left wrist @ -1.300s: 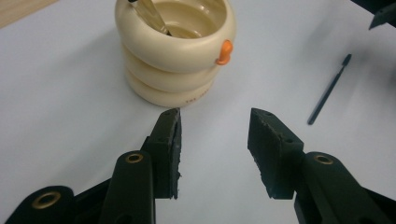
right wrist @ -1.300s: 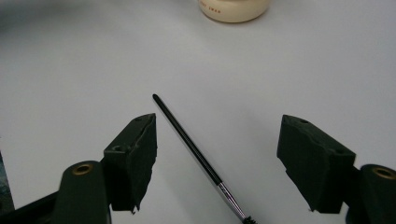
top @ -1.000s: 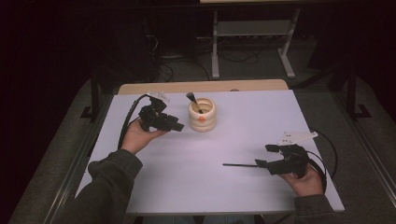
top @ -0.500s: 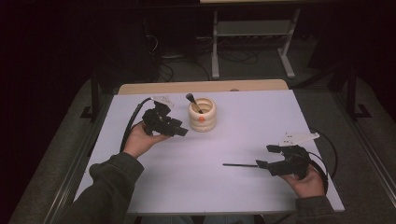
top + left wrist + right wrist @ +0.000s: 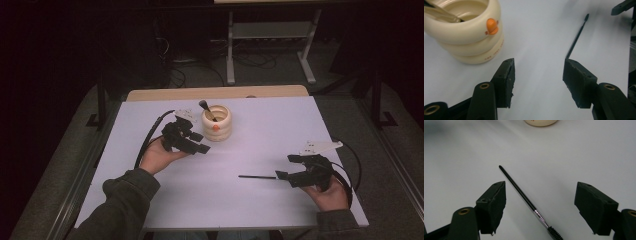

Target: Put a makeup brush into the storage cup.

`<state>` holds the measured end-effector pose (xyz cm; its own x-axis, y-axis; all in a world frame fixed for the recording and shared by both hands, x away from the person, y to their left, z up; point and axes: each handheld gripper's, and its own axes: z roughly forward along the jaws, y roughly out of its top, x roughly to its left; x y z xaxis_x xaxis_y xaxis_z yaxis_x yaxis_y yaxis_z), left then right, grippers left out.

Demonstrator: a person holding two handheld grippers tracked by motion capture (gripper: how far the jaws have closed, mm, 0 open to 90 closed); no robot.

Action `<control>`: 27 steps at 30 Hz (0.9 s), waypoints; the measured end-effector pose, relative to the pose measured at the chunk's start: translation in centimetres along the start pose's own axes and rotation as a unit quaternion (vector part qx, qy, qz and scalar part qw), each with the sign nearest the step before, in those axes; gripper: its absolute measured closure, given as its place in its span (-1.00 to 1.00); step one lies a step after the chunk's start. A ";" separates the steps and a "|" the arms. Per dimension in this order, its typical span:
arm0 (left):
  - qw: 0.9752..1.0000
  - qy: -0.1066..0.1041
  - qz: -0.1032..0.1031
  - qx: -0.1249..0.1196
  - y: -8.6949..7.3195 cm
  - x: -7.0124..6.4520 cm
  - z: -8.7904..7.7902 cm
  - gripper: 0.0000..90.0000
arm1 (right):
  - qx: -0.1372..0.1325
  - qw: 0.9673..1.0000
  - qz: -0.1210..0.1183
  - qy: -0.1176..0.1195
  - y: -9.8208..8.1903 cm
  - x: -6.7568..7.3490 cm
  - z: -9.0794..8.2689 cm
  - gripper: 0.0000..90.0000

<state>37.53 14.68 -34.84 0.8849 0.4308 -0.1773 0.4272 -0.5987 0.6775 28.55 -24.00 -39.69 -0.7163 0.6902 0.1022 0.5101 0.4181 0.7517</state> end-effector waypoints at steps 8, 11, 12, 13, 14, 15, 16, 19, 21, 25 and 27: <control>0.999 -0.020 0.043 0.011 0.6 -2.1 1.5 -0.09 | 0.003 1.000 0.000 -0.006 0.2 -0.1 0.2 -0.47; 0.998 -0.037 0.053 0.006 1.0 -2.5 2.4 -0.09 | 0.003 1.000 0.006 -0.009 0.1 -0.4 0.1 -0.47; 0.997 -0.040 0.059 0.006 1.2 -2.6 2.7 -0.08 | 0.001 1.000 0.007 -0.010 0.1 -0.5 0.1 -0.47; 0.997 -0.044 0.059 0.007 1.3 -2.9 3.0 -0.08 | 0.000 1.000 0.009 -0.010 0.2 -0.5 0.1 -0.47; 0.997 -0.045 0.067 0.007 1.5 -3.0 3.3 -0.08 | -0.001 1.000 0.008 -0.011 0.2 -0.6 0.0 -0.47; 0.996 -0.048 0.069 0.007 1.7 -3.3 3.6 -0.07 | -0.001 1.000 0.010 -0.011 0.2 -0.6 0.0 -0.47; 0.996 -0.052 0.075 0.009 1.9 -3.4 3.9 -0.06 | -0.001 1.000 0.008 -0.011 0.1 -0.7 0.0 -0.47; 0.995 -0.059 0.080 0.015 2.4 -3.9 4.7 -0.04 | 0.000 1.000 0.006 -0.012 0.1 -0.7 -0.1 -0.46; 0.994 -0.061 0.092 0.022 2.7 -4.3 5.1 -0.02 | 0.000 1.000 0.006 -0.013 0.1 -0.7 -0.1 -0.46; 0.992 -0.067 0.106 0.029 3.2 -4.8 5.8 0.01 | -0.002 1.000 0.010 -0.015 0.2 -0.8 -0.2 -0.46; 0.991 -0.069 0.108 0.031 3.3 -4.9 6.3 0.01 | -0.003 1.000 0.010 -0.016 0.2 -0.9 -0.3 -0.46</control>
<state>35.76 6.32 -36.18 0.9719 0.1945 -0.1324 0.2326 -0.7090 0.6658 29.13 -24.74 -39.47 -0.6895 0.7179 0.0964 0.5218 0.4000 0.7535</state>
